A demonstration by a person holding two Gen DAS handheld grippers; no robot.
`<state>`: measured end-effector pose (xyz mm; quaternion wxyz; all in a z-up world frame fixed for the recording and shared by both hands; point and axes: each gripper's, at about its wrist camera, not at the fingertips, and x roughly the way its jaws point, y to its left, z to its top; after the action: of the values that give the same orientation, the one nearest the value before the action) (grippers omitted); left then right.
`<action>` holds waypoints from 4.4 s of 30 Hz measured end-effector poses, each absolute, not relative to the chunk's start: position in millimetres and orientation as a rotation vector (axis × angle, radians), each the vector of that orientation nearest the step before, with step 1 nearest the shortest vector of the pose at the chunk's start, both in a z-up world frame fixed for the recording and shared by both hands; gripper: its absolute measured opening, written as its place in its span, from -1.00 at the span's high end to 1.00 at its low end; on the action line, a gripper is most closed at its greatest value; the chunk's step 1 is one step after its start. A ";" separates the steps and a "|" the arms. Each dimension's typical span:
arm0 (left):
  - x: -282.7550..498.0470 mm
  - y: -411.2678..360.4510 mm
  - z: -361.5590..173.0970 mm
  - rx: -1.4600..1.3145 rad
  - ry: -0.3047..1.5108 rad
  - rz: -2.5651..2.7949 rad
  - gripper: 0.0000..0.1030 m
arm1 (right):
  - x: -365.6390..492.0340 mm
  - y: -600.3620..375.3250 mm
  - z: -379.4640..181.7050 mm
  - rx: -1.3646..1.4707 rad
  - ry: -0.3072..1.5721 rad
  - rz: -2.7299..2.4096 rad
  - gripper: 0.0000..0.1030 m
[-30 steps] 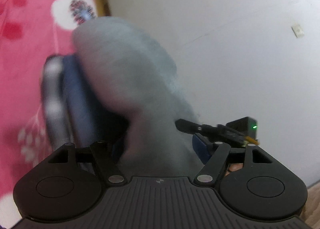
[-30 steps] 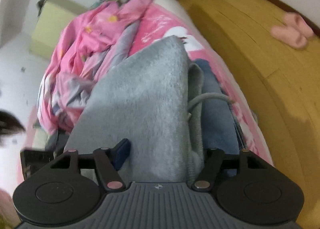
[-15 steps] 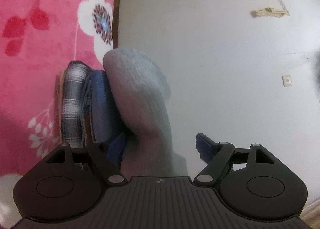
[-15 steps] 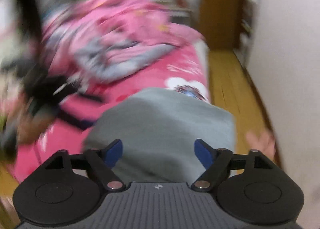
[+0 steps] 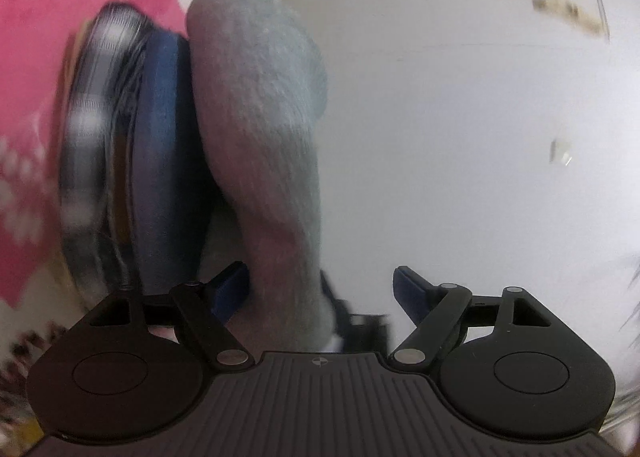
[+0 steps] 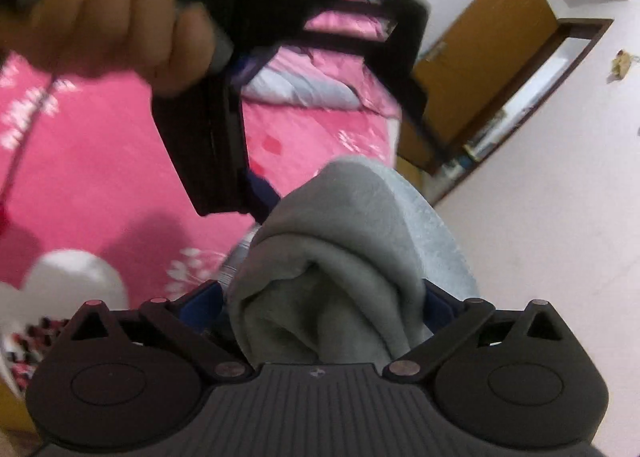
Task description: Fold clothes
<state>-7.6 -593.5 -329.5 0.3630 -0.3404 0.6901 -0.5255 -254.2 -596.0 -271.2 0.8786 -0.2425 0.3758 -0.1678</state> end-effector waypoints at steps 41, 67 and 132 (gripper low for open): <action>-34.2 -614.8 -190.3 -0.120 0.954 -1.363 -0.29 | -302.2 -652.8 -197.0 -0.292 0.837 -0.454 -0.20; -128.0 -568.3 -261.7 0.304 0.801 -1.126 -0.47 | -188.9 -867.6 -280.3 0.396 0.787 -0.270 -0.04; -224.5 -325.9 31.6 0.177 0.768 -1.134 -0.99 | -461.2 -414.2 37.3 0.556 0.672 -1.153 -1.00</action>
<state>-224.5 -325.9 31.6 0.7711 0.0815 0.3542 -0.5228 -461.2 -414.2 37.3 0.7498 0.2543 0.3074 -0.5278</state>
